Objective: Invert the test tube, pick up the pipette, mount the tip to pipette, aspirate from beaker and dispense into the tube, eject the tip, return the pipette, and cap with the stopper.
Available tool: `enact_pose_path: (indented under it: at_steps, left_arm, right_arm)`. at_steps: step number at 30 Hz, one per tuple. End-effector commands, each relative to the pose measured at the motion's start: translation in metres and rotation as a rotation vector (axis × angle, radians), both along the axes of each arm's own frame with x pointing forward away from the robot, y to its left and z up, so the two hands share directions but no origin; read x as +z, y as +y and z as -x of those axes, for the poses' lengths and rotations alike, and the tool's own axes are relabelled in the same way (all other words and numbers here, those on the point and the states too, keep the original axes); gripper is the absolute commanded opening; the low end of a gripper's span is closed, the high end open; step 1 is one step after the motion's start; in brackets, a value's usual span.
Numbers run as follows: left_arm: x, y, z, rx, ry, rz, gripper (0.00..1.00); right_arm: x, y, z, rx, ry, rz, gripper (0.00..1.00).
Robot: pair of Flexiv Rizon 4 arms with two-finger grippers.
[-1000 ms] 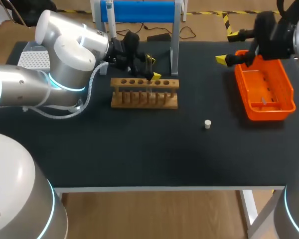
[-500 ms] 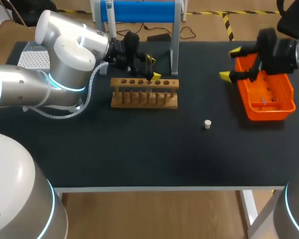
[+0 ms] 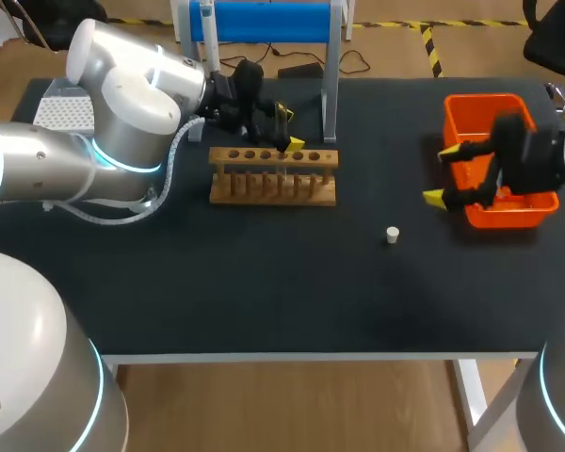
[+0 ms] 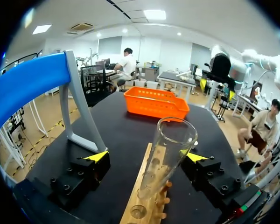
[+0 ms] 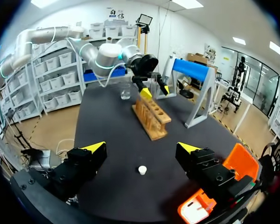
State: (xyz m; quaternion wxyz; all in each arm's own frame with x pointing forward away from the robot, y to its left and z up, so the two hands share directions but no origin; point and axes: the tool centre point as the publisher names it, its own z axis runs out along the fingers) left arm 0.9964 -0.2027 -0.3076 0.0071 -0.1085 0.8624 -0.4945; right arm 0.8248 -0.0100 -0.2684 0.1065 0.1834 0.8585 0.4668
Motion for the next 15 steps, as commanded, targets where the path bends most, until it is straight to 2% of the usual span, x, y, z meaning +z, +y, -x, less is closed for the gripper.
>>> enact_pose_path:
  at_steps: [1, 9, 15]
  left_arm:
    - [0.0, 0.0, 0.0, 0.002, 0.0, -0.001, 1.0]
    - [0.0, 0.0, 0.0, 0.002, 0.0, -0.001, 1.0]
    - [0.0, 0.0, 0.0, 0.002, 0.0, -0.001, 1.0]
  right_arm:
    - [-0.023, 0.009, 0.004, 0.004, -0.014, -0.015, 1.0]
    - [-0.05, 0.016, 0.005, 0.05, -0.004, -0.041, 1.0]
    - [-0.066, 0.017, 0.006, 0.07, 0.002, -0.015, 1.0]
